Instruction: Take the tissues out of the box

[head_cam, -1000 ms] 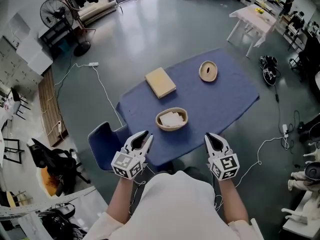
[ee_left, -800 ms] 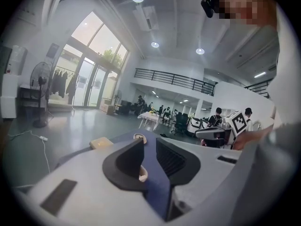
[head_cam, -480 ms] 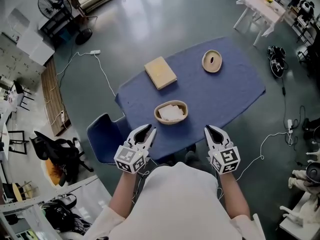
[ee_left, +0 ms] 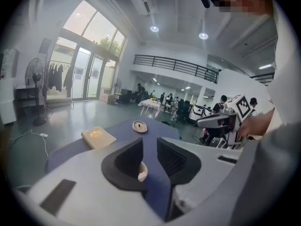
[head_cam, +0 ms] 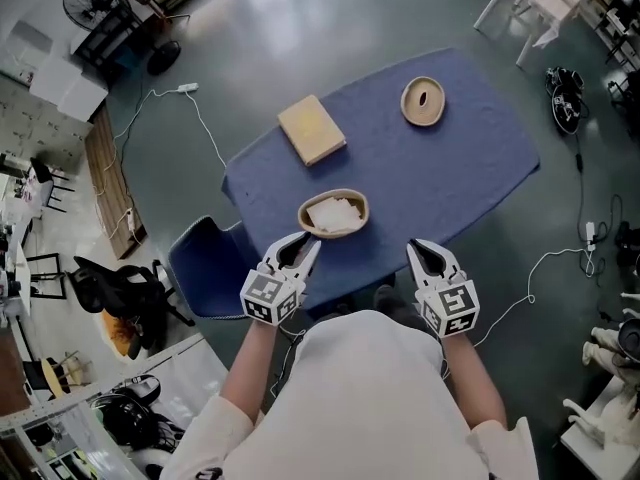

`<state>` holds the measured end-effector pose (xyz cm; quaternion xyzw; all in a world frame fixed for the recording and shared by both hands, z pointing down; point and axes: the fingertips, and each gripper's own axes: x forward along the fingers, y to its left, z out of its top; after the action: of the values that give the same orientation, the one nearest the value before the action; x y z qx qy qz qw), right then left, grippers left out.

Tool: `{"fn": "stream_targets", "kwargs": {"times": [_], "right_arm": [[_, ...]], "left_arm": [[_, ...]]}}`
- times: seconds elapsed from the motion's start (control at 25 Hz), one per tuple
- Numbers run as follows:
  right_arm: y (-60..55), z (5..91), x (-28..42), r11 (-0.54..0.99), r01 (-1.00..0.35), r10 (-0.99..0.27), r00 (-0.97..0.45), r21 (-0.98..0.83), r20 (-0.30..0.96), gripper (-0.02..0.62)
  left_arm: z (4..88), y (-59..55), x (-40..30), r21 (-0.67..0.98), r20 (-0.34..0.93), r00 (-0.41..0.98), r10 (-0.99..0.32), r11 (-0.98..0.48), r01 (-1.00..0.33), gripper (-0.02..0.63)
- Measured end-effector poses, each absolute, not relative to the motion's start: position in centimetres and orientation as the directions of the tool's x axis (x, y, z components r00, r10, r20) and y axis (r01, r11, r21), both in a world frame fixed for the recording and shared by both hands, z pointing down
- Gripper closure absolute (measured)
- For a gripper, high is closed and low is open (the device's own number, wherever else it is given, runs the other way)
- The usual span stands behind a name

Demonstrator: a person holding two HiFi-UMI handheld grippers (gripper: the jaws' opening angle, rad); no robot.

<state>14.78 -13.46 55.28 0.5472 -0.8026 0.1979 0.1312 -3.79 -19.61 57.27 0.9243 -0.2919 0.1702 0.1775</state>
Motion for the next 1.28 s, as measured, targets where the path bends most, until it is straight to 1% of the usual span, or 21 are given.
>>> {"fn": "stream_targets", "kwargs": {"times": [0.16,0.4,0.8,0.96,1.12,1.28], "right_arm": [[-14.1,56.1,16.0,0.316,-0.929,-0.821,-0.369,-0.191,0.437,0.558],[-15.3,58.1,17.1,0.313,-0.926,-0.799,-0.377,-0.212,0.468,0.560],[-17.9,61.4,16.8,0.341,-0.910,-0.758,-0.415,-0.236,0.503,0.558],[-18.5,62.5,16.6,0.352,-0.903,-0.735,-0.430,-0.247,0.525,0.559],[-19.0,63.8,16.4,0.358,-0.894,-0.714,-0.448,-0.269,0.538,0.558],[-19.6,65.0,16.1,0.344,-0.888,-0.701,-0.459,-0.305,0.546,0.560]], "left_arm": [[61.3,-20.5,-1.6,0.203,0.501,0.754,-0.426,-0.789,-0.581,0.503],[67.6,-21.9,0.9,0.206,0.591,0.731,-0.341,-0.812,-0.546,0.497],[79.2,-23.0,1.7,0.117,0.778,0.588,-0.219,-0.870,-0.478,0.486],[82.0,-23.0,1.3,0.078,0.834,0.522,-0.178,-0.899,-0.432,0.457],[84.4,-23.0,1.1,0.022,0.872,0.460,-0.165,-0.927,-0.376,0.436],[85.6,-23.9,0.8,-0.043,0.886,0.416,-0.206,-0.929,-0.368,0.426]]}}
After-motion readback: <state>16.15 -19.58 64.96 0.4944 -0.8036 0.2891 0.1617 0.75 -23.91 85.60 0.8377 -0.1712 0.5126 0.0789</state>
